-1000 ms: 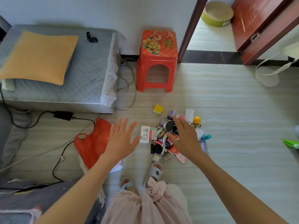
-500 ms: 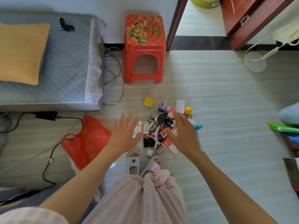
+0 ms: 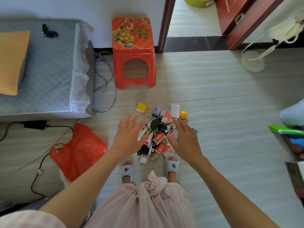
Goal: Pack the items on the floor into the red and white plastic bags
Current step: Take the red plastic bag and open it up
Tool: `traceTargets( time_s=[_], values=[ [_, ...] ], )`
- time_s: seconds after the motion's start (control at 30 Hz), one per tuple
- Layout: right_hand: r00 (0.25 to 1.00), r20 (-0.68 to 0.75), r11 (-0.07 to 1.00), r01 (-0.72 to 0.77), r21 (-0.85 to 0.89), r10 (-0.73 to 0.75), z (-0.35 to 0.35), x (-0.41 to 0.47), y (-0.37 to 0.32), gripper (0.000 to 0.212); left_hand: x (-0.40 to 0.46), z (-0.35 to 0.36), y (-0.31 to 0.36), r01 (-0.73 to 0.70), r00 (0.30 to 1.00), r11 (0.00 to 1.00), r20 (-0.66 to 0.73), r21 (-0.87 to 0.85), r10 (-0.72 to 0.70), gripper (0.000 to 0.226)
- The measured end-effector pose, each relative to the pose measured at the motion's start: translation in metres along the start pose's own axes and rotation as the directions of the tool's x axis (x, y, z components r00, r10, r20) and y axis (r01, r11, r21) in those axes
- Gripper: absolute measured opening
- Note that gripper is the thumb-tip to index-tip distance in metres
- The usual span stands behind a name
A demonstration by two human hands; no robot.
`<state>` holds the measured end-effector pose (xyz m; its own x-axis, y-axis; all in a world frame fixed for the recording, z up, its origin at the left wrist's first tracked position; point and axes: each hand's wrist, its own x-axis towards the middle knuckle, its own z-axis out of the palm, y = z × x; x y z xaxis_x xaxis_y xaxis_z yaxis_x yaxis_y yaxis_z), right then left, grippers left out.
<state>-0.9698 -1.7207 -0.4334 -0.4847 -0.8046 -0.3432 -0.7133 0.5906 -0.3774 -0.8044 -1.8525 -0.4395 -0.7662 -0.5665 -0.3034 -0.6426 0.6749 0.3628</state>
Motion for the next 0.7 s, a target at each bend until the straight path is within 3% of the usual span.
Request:
traceTargets(
  time_s=[0.17, 0.3, 0.5, 0.57, 0.63, 0.7],
  values=[
    [0.978, 0.105, 0.983, 0.182, -0.026, -0.178, 0.056, 0.062, 0.045, 0.064, 0.030, 0.081, -0.007, 0.142, 0.990, 0.990, -0.012, 0.008, -0.141, 0.057],
    [0.951, 0.206, 0.968, 0.246, -0.054, -0.230, 0.119, 0.088, 0.086, 0.064, 0.049, 0.167, -0.016, 0.247, 0.968, 0.969, 0.061, -0.027, -0.245, 0.075],
    [0.880, 0.345, 0.911, 0.390, -0.133, -0.326, 0.262, 0.141, 0.127, 0.063, 0.086, 0.301, -0.086, 0.195, 0.978, 0.978, 0.065, 0.074, -0.200, 0.064],
    [0.850, 0.388, 0.879, 0.445, -0.172, -0.355, 0.315, 0.167, 0.135, 0.064, 0.102, 0.339, -0.125, 0.213, 0.974, 0.973, 0.055, 0.092, -0.218, 0.071],
    [0.845, 0.365, 0.855, 0.481, -0.194, -0.392, 0.356, 0.192, 0.138, 0.064, 0.114, 0.364, -0.162, 0.259, 0.965, 0.962, 0.006, 0.086, -0.261, 0.080],
    [0.840, 0.289, 0.827, 0.522, -0.206, -0.458, 0.385, 0.215, 0.136, 0.064, 0.127, 0.380, -0.195, 0.317, 0.949, 0.944, -0.035, 0.096, -0.315, 0.075]
  ],
)
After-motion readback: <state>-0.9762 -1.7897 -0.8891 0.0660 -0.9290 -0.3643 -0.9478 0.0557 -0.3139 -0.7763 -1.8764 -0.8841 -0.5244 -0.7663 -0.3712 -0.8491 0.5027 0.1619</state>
